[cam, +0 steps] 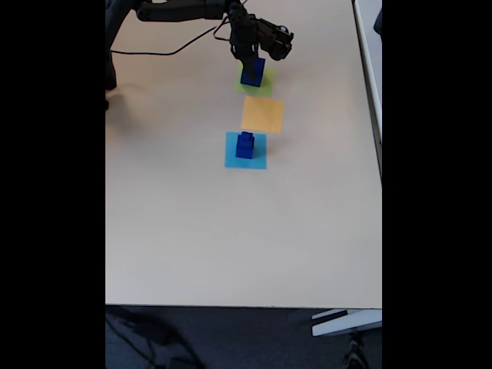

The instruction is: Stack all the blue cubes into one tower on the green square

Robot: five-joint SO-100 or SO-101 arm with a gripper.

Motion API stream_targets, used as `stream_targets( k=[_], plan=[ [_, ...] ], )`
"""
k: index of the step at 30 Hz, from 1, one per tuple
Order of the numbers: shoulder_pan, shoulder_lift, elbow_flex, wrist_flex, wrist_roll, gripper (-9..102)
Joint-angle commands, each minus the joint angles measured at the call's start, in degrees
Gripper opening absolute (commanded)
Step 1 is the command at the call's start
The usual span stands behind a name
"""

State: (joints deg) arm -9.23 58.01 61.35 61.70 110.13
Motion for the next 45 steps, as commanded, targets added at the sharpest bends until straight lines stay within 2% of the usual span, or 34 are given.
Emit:
stream_targets(
  k=[1,13,28,35,40,45],
  plan=[
    [-0.4,1.2,-0.4,0.0,0.1,27],
    [-0.2,1.3,-3.2,0.2,-3.3,40],
    [2.7,-0.6,-22.2,-1.3,-18.2,39],
    [9.1,3.0,-14.4,-7.2,-24.6,34],
    [13.5,8.2,-2.6,-7.7,-21.3,33],
    [17.3,10.8,1.9,-8.6,-25.0,34]
  ],
)
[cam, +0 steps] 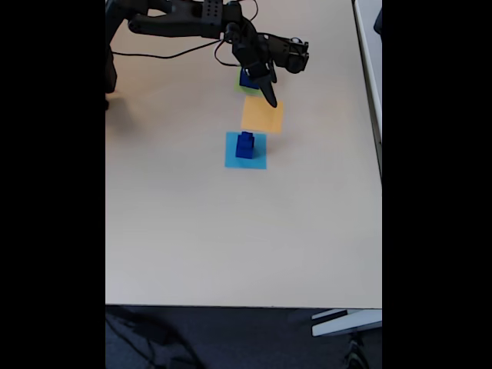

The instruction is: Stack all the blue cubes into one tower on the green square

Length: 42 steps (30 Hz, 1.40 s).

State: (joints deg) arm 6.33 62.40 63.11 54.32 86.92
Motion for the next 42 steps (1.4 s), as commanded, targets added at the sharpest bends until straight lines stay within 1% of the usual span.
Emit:
stream_targets(
  k=[1,7,13,24,35,42],
  plan=[
    [2.5,6.9,0.5,-1.1,-2.9,34],
    [5.7,8.0,1.1,-0.4,-7.7,34],
    [6.8,9.4,1.1,2.3,-9.1,33],
    [11.4,11.2,2.3,7.2,-13.2,31],
    [14.1,12.3,4.7,7.8,-16.6,30],
    [14.9,12.8,4.7,8.7,-17.6,28]
  ],
)
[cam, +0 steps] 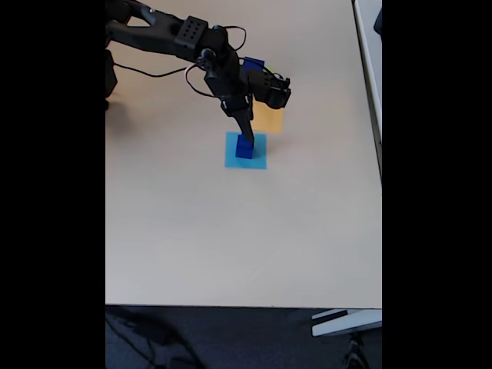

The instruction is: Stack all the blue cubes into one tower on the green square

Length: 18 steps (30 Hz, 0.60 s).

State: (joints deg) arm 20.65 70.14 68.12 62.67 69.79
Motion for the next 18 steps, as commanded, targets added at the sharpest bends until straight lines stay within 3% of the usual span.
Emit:
stream_targets(
  k=[1,18],
  plan=[
    [0.6,5.1,-0.4,0.4,-0.5,27],
    [1.1,1.5,-1.6,0.2,-0.6,27]
  ],
)
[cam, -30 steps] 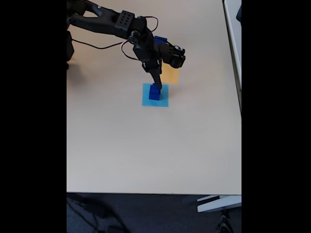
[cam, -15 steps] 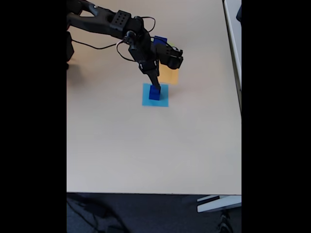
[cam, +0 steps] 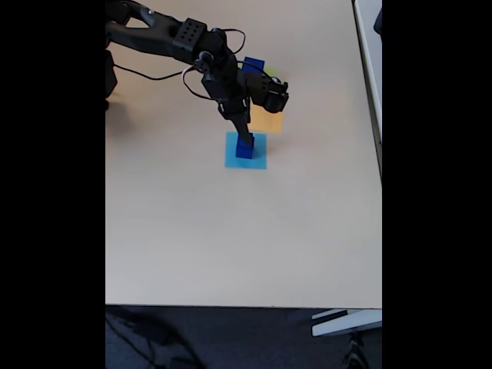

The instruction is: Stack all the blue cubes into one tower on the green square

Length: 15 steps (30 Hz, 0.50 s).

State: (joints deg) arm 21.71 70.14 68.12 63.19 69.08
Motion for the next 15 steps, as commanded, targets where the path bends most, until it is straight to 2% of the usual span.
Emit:
stream_targets(
  k=[1,15],
  plan=[
    [0.1,1.3,-1.6,-0.4,0.1,27],
    [0.2,-2.4,-4.0,-0.4,-0.1,26]
  ],
)
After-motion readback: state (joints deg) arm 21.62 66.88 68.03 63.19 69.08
